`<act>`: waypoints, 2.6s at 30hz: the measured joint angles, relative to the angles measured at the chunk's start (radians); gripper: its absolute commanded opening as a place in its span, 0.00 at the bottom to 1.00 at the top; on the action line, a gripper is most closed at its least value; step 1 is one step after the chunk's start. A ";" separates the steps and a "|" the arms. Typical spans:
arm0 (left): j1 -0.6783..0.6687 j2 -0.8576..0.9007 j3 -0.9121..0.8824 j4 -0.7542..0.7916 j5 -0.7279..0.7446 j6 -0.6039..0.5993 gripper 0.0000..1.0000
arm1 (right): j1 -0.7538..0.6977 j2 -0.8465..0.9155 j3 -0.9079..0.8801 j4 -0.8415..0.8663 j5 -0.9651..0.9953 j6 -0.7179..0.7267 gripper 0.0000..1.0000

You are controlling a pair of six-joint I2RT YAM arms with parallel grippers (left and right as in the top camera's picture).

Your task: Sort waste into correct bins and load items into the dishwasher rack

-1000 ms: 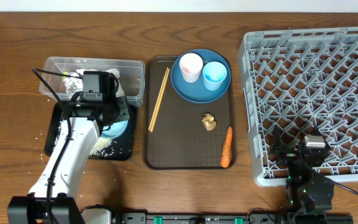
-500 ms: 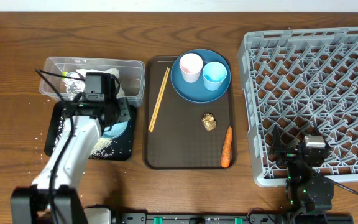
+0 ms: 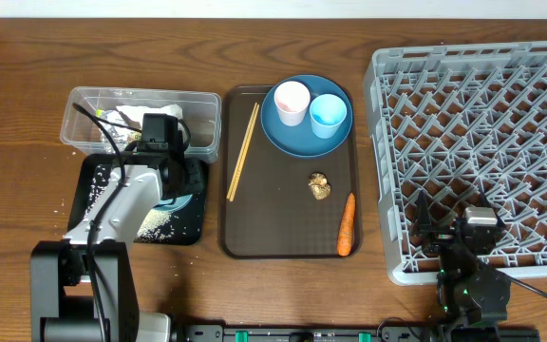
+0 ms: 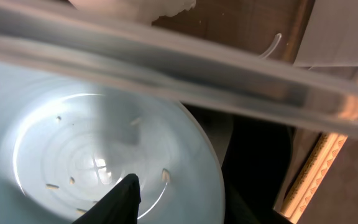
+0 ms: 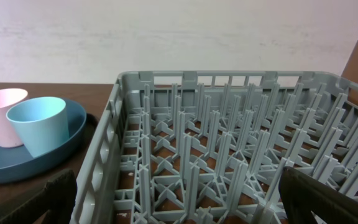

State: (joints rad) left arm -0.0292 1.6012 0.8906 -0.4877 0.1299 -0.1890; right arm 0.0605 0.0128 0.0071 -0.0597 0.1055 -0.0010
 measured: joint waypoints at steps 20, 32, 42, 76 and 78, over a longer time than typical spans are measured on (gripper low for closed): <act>0.000 0.031 0.000 0.038 0.000 -0.006 0.20 | 0.000 0.000 0.000 0.000 0.000 0.000 0.99; 0.000 -0.004 0.001 0.048 -0.025 -0.018 0.06 | 0.000 0.000 0.000 0.000 0.000 0.000 0.99; 0.040 -0.235 0.001 -0.037 0.013 -0.017 0.06 | 0.000 0.000 0.000 0.000 0.000 0.000 0.99; 0.842 -0.063 0.001 0.010 1.395 0.186 0.06 | 0.000 0.000 0.000 0.000 0.000 0.000 0.99; 0.859 -0.051 0.000 0.047 1.401 0.161 0.06 | 0.000 0.000 0.000 0.000 0.000 0.000 0.99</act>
State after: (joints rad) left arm 0.8299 1.5501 0.8906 -0.4408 1.5311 -0.0280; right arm 0.0605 0.0128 0.0071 -0.0597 0.1055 -0.0010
